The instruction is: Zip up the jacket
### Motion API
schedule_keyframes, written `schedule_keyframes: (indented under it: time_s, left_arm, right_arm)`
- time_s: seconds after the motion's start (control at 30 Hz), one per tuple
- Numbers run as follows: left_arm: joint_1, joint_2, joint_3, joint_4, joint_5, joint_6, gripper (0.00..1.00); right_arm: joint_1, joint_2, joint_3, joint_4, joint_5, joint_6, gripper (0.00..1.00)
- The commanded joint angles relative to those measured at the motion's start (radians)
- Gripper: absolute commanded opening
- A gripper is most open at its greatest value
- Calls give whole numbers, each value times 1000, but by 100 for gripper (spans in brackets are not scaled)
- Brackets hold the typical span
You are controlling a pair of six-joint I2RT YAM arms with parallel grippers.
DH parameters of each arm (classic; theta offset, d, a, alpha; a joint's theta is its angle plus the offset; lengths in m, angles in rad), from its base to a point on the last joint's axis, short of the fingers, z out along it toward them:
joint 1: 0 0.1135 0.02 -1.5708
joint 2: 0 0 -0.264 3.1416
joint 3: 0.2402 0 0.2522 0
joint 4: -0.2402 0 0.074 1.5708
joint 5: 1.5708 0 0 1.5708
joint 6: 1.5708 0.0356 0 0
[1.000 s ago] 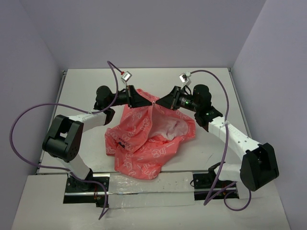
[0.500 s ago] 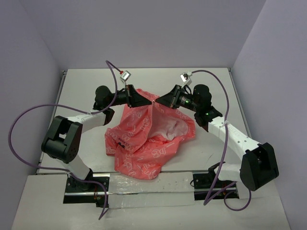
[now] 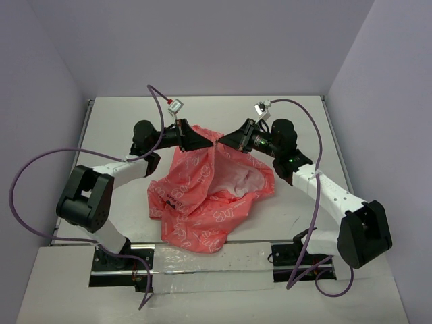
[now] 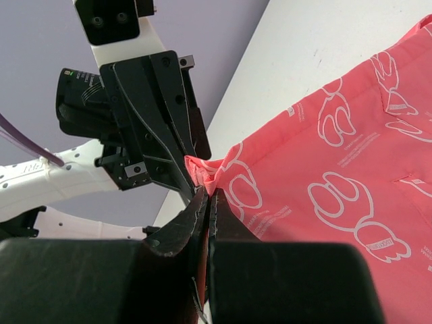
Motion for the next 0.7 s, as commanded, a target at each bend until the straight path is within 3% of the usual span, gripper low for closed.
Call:
schedule_keyframes:
  time_s: [0.0, 0.23, 0.3, 0.4, 0.5, 0.57, 0.67]
  left_arm:
    - [-9, -41, -8, -8, 101, 33, 0]
    - [-9, -43, -9, -50, 102, 67, 0]
    - [-10, -45, 9, -140, 107, 103, 0]
    - [-7, -45, 79, -331, 127, 204, 14]
    - [-8, -75, 151, -541, 95, 340, 34]
    - [-6, -114, 209, -772, 31, 488, 46]
    - [-4, -192, 267, -923, -66, 563, 52]
  right_arm:
    - [-30, -29, 66, 128, 108, 5, 0]
    - [-40, -31, 99, 99, 114, -6, 0]
    - [-41, -40, 109, 89, 113, -12, 0]
    - [-40, -46, 132, 45, 112, -31, 0]
    - [-37, -67, 135, 10, 133, -50, 0]
    - [-31, -104, 137, -38, 181, -82, 0]
    - [-29, -134, 134, -85, 231, -111, 0]
